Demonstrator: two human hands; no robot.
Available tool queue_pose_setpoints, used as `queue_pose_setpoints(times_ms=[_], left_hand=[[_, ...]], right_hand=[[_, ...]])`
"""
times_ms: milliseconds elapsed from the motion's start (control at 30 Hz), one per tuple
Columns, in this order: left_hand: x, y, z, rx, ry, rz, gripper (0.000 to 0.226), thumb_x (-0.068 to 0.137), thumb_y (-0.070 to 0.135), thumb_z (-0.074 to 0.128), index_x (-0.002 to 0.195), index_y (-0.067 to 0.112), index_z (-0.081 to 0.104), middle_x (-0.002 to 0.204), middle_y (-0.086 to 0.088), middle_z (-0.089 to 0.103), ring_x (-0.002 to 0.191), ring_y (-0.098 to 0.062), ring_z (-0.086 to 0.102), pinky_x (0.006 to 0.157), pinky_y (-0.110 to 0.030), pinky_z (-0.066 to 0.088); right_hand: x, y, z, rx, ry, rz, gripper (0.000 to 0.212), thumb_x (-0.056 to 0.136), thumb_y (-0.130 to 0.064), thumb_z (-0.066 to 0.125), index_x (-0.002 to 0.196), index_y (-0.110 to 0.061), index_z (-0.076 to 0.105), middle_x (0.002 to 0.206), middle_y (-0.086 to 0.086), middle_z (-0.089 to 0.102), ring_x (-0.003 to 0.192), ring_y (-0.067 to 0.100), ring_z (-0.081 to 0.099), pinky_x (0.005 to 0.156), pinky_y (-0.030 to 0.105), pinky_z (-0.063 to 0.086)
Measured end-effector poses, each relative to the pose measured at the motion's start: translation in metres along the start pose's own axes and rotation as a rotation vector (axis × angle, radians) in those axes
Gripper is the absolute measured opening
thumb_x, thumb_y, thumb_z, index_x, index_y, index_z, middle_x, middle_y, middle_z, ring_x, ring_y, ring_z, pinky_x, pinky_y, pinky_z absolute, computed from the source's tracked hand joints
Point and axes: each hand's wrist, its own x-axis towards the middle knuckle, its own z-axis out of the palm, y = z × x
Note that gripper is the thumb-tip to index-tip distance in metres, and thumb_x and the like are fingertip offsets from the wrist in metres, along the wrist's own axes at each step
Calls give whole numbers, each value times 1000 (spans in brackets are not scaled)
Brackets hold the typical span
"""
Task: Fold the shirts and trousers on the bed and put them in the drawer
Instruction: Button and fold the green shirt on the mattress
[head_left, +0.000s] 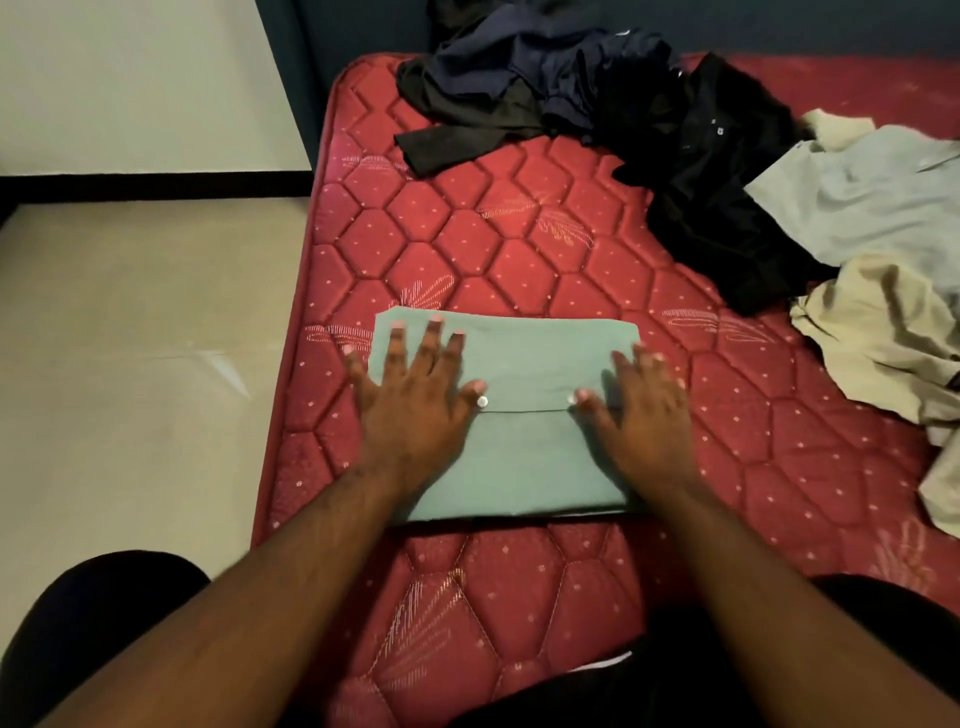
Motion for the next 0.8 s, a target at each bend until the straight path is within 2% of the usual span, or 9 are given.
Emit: queue_pose_setpoints(times_ms=[67, 167, 267, 367, 400, 500, 633, 733, 800], left_hand=[[-14, 3, 3, -45, -110, 82, 70, 90, 73, 9, 153, 41, 11, 163, 10, 4, 151, -23, -2, 110, -68, -6], [-17, 4, 4, -27, -245, 15, 72, 88, 77, 15, 152, 44, 10, 163, 10, 0, 150, -26, -6, 108, -72, -5], [5, 39, -18, -134, -193, 37, 64, 94, 67, 25, 151, 37, 23, 163, 6, 11, 150, -29, 4, 109, -69, -3], [45, 89, -28, -366, -123, 166, 44, 98, 49, 42, 139, 34, 47, 151, 7, 40, 142, -20, 30, 112, -58, 14], [61, 109, -26, -421, -139, 201, 38, 98, 44, 46, 133, 32, 55, 144, 7, 49, 136, -20, 39, 111, -55, 21], [109, 160, -12, -430, -241, 173, 34, 95, 46, 48, 117, 27, 66, 126, 1, 64, 121, -26, 53, 104, -50, 27], [161, 187, 20, -309, -511, 63, 61, 68, 62, 67, 105, 13, 68, 113, -15, 69, 104, -34, 65, 96, -48, 49], [174, 193, 40, -285, -497, 84, 38, 73, 36, 74, 99, 9, 67, 107, -13, 69, 99, -30, 66, 91, -42, 53], [176, 196, 43, -427, -312, 55, 11, 87, 22, 62, 90, 12, 61, 104, -9, 67, 93, -24, 61, 88, -35, 49]], right_hand=[[-23, 0, 15, -111, -78, -117, 75, 91, -68, 24, 151, -23, 25, 161, 5, 16, 149, 26, 10, 120, 50, 6], [-30, 1, 22, -199, -137, -141, 82, 85, -73, 12, 154, -29, 14, 163, 2, 5, 150, 26, 0, 118, 53, 1], [-40, 4, 10, 13, -46, 68, 72, 92, -61, 38, 153, -28, 18, 161, 5, 12, 148, 28, 10, 117, 48, 12], [-42, 23, -8, 524, 86, 500, 26, 89, -23, 60, 113, -14, 61, 113, 14, 64, 107, 32, 59, 91, 40, 47], [-39, 31, -16, 686, 78, 623, 7, 87, -15, 61, 92, -12, 65, 91, 13, 68, 87, 30, 64, 77, 38, 51], [-28, 49, -29, 962, -54, 783, 20, 85, 0, 66, 68, -8, 59, 62, 10, 60, 56, 21, 54, 53, 26, 44], [-24, 62, -34, 915, -302, 735, 24, 79, -2, 74, 63, -9, 57, 51, 4, 56, 47, 17, 47, 42, 19, 35], [-22, 75, -34, 745, -469, 667, 34, 76, -6, 78, 58, -13, 50, 48, 1, 47, 45, 15, 39, 41, 20, 29], [-25, 73, -36, 542, -625, 579, 37, 76, -12, 80, 57, -13, 48, 52, 2, 47, 49, 16, 41, 46, 23, 31]])
